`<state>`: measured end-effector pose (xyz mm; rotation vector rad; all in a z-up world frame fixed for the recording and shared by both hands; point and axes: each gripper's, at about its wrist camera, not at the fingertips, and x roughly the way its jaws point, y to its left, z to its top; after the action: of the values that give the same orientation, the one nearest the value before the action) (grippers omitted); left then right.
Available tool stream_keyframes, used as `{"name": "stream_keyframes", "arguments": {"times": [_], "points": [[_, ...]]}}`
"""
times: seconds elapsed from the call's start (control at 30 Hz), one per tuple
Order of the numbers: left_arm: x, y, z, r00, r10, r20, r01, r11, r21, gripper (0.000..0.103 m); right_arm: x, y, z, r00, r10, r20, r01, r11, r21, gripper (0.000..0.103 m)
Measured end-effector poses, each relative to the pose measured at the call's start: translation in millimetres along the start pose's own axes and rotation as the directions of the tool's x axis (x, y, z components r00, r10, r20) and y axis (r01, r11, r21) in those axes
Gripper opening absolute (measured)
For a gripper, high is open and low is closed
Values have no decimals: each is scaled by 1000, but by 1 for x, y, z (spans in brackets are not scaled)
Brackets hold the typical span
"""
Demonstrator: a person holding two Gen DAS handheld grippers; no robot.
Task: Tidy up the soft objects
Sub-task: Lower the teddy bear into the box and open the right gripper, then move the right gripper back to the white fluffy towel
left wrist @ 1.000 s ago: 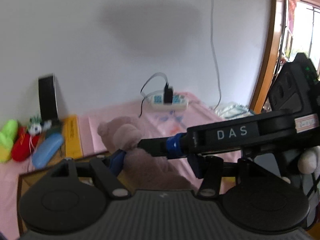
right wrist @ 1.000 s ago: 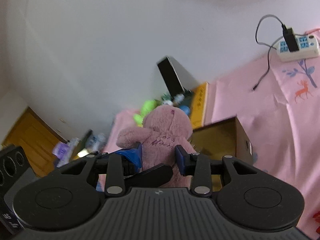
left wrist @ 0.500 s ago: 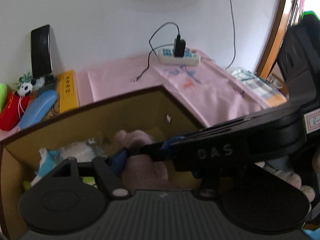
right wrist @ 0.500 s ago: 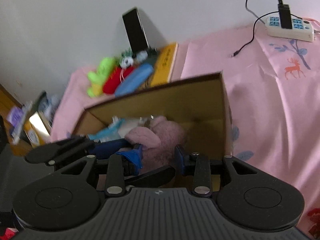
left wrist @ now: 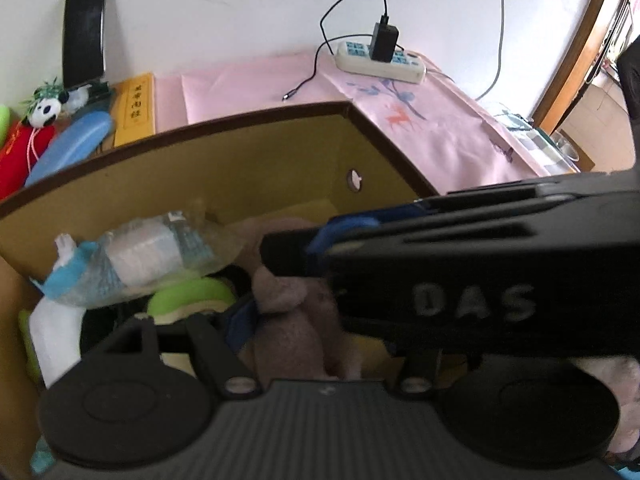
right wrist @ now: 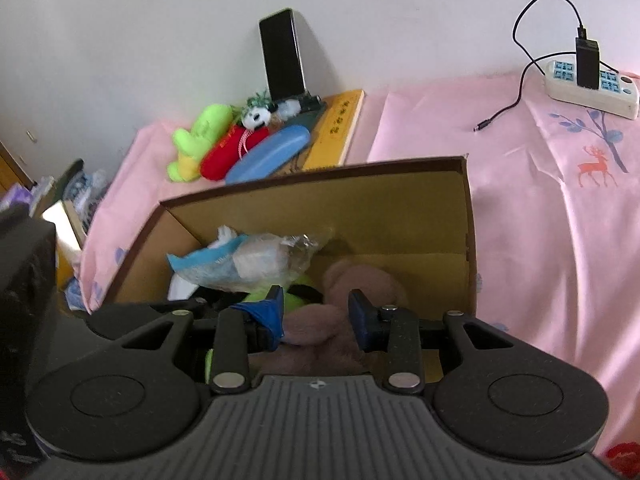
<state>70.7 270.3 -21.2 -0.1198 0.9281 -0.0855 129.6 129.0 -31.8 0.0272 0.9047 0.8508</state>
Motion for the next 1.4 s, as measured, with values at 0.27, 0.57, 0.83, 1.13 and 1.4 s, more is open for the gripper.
{"name": "stream_keyframes", "arguments": {"times": [0.27,0.57,0.83,1.13,1.4], "points": [[-21,-12,0,995,94,35,-94,995,21,78,-29,6,-5,998,-8,70,9,1000,-12,20],[-48,-38,4,976,205,68,-207,978,19,78,-52,13,-15,991,-57,118,63,997,-51,20],[-68,-65,-2,951,296,91,-301,953,45,79,-80,12,-25,985,-63,159,69,997,-33,20],[-81,-100,-6,936,336,107,-342,938,50,82,-107,5,-36,981,-61,182,62,998,-4,21],[-88,-133,-13,931,344,120,-352,934,56,82,-128,-11,-49,981,-59,183,55,998,30,21]]}}
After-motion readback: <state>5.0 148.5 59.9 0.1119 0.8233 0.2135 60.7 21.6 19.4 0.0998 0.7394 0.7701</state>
